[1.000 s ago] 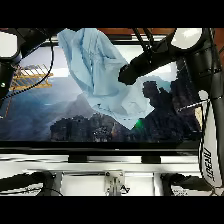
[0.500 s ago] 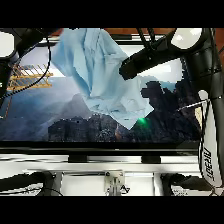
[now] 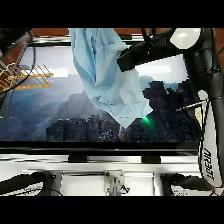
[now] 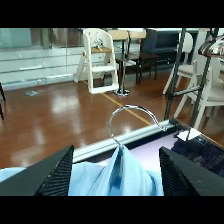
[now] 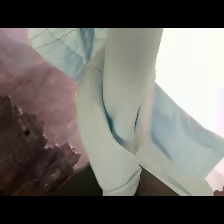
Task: Fold the shirts.
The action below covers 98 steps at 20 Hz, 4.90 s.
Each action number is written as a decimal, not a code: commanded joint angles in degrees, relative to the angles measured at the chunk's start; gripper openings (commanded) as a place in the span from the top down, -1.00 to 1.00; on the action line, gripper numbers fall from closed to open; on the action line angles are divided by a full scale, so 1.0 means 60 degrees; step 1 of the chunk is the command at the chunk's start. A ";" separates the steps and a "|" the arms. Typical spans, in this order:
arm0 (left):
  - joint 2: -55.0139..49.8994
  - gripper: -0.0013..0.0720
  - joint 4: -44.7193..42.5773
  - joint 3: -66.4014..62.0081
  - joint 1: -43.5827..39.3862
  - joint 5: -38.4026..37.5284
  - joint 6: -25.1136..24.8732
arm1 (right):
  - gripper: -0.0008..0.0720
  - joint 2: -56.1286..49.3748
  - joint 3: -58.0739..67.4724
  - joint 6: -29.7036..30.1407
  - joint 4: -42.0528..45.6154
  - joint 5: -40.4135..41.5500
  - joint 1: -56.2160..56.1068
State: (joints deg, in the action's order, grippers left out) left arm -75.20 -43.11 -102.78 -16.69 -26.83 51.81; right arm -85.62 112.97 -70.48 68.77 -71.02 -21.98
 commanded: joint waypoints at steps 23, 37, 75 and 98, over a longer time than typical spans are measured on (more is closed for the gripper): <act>0.2036 -0.80 0.0000 0.0022 0.1829 -0.4193 0.0535 | 0.78 0.2922 0.0011 -0.6488 0.8856 0.1002 0.9632; 0.2036 -0.79 0.0000 0.0022 0.1829 -0.4790 0.0594 | 0.78 0.3632 0.0007 -0.6524 0.9868 0.0313 1.2914; 0.2040 -0.70 0.0000 0.0022 0.1832 -0.4790 0.1836 | 0.78 0.1974 0.0011 -0.6892 0.8612 0.3708 1.3661; 0.2087 -0.70 0.0000 0.0018 0.1825 -0.4787 0.2415 | 0.78 0.1705 0.0011 -0.7879 0.7675 0.6921 1.4484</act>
State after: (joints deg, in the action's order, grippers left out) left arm -62.65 -43.09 -102.67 -5.74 -55.59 66.26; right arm -75.53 113.03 -117.84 117.34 -27.75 65.21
